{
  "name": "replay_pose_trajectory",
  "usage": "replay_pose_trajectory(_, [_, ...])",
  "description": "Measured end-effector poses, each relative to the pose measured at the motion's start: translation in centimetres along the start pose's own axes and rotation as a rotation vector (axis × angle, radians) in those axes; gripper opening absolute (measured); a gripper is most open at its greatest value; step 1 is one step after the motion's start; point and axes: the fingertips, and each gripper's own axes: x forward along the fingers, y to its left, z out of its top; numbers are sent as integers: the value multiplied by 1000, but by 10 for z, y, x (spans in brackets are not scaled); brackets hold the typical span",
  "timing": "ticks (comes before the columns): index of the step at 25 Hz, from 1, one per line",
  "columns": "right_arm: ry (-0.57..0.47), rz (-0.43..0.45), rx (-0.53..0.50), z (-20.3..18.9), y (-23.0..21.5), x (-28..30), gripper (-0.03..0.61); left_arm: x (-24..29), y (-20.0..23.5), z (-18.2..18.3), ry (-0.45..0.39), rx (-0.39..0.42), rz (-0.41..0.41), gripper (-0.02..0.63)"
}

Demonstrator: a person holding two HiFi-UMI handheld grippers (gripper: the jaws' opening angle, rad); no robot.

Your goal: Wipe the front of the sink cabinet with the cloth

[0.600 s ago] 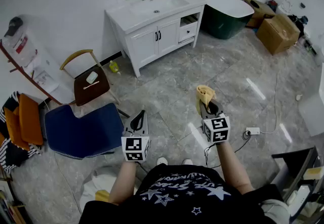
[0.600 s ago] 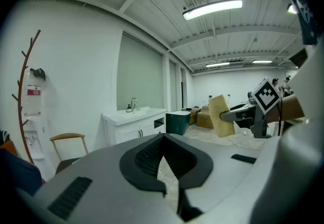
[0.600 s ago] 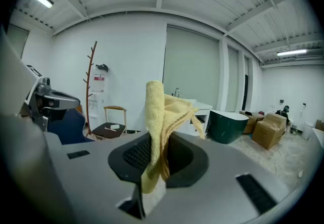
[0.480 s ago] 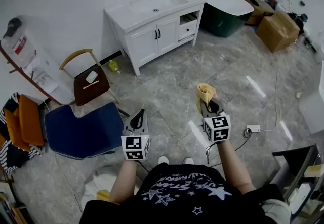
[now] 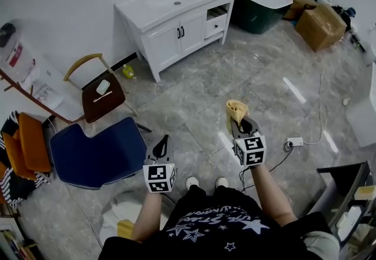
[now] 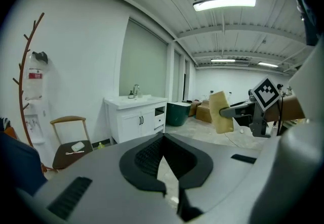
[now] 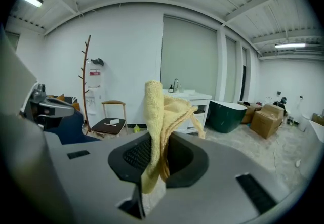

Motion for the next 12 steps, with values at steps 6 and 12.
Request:
replay_pose_trajectory(6, [10,-69,52,-9,-1,15,61,0,30,-10,20,52,12,15])
replay_pose_trajectory(12, [-17,-70,60,8,-15,36,61,20,40,6,-3,52,-1,15])
